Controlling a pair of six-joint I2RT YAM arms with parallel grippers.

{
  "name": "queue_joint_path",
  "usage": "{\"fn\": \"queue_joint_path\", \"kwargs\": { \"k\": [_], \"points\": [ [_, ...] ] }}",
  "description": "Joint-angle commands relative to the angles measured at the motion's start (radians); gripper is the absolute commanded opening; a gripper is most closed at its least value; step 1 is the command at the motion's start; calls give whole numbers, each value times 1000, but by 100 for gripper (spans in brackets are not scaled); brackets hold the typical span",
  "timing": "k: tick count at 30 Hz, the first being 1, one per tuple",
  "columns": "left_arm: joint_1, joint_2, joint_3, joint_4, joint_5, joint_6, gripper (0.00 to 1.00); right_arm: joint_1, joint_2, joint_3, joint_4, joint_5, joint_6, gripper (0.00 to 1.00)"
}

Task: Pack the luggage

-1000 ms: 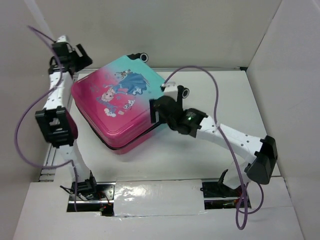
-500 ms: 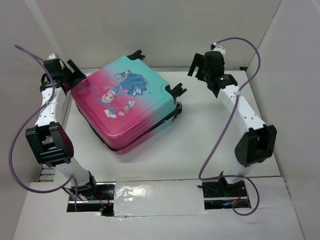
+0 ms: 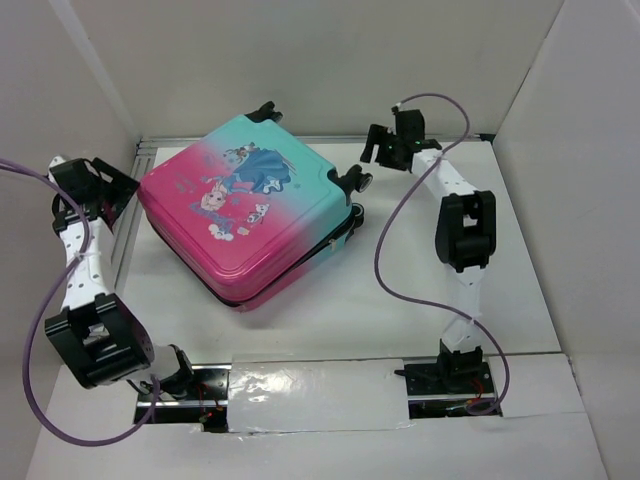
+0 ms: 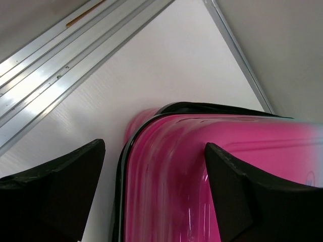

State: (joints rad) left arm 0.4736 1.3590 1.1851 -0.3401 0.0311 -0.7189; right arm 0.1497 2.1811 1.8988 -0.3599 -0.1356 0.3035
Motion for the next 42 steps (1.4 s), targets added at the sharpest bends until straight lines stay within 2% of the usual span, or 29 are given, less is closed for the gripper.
{"fn": "queue_joint_path", "kwargs": {
  "k": [1, 4, 5, 7, 10, 14, 17, 19, 21, 25, 28, 30, 33, 38, 41, 42],
  "points": [
    [10, 32, 7, -80, 3, 10, 91, 27, 28, 31, 85, -131, -23, 86],
    [10, -7, -91, -120, -83, -48, 91, 37, 75, 49, 95, -150, -36, 85],
    [10, -64, -129, -120, -158, -82, 91, 37, 97, 58, 95, -165, -46, 85],
    [25, -128, -238, -83, -175, -160, 93, 47, 106, 69, 105, -199, -64, 85],
    [49, -121, -201, -70, -153, -145, 93, 59, 129, 69, 114, -217, -76, 85],
    [59, -81, -139, -138, -140, -163, 91, 68, 138, 34, 124, -229, -76, 83],
    [59, -106, -217, -126, -165, -185, 91, 68, 129, 14, 151, -240, -76, 83],
    [59, -97, -248, -91, -131, -185, 91, 77, 129, 3, 161, -251, -76, 82],
    [37, -52, -269, -76, -106, -185, 88, 77, 129, 3, 161, -251, -76, 82],
    [-113, 32, -269, 5, -86, -198, 85, 87, 138, -6, 174, -265, -76, 82],
    [-212, 122, -170, 18, -128, -189, 85, 97, 123, -41, 174, -280, -76, 81],
    [-242, 172, -93, 18, -128, -162, 85, 108, 99, -79, 206, -280, -76, 81],
    [-251, 231, -79, 119, -16, -114, 85, 119, 42, -174, 258, -280, -86, 81],
    [-251, 284, -59, 173, 23, -57, 85, 129, -50, -361, 326, -271, -64, 80],
    [-251, 330, -59, 237, 87, 33, 85, 140, -98, -464, 361, -285, -44, 79],
    [-251, 348, -45, 280, 163, 91, 85, 140, -140, -492, 372, -285, -35, 79]
  ]
}}
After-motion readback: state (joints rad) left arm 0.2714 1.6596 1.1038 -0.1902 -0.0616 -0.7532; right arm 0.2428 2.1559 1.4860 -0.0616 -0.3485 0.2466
